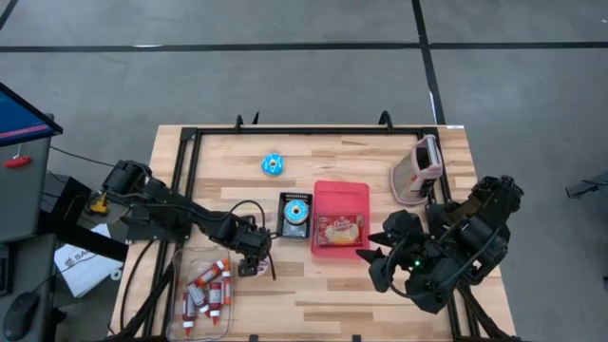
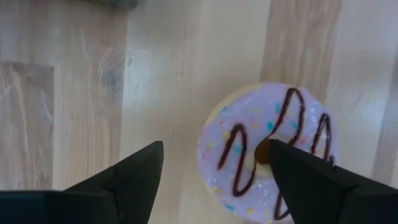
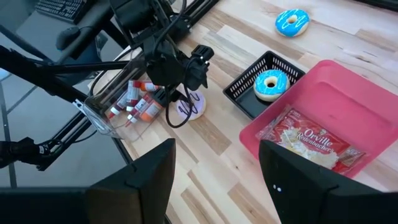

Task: Pick & Place Food Item
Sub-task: Put the violet donut into the black bin

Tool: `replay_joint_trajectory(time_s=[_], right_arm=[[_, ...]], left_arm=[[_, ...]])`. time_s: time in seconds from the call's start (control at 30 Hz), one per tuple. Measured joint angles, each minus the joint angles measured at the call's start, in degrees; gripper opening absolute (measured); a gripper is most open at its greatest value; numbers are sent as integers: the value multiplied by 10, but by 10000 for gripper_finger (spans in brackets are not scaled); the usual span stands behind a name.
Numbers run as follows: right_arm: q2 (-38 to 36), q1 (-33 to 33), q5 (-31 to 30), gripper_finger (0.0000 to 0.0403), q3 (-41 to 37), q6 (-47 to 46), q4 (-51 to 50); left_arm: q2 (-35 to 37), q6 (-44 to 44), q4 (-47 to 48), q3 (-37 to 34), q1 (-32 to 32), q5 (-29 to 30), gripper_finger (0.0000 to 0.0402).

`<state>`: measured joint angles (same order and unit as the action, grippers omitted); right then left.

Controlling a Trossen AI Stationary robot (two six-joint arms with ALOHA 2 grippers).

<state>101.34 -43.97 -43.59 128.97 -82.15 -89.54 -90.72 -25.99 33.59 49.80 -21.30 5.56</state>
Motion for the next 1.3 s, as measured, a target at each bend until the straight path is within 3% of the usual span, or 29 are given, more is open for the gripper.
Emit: replay_joint_trajectory(time_s=[0.63, 1.07, 1.3], right_arm=[[0, 7, 0, 223, 0, 0, 4], [0, 14, 0, 223, 0, 0, 4], [0, 17, 0, 223, 0, 0, 5]], left_arm=[[-14, -15, -24, -21, 0, -10, 279], [-14, -16, -32, -21, 0, -15, 195], [-13, -26, -41, -20, 0, -15, 172]])
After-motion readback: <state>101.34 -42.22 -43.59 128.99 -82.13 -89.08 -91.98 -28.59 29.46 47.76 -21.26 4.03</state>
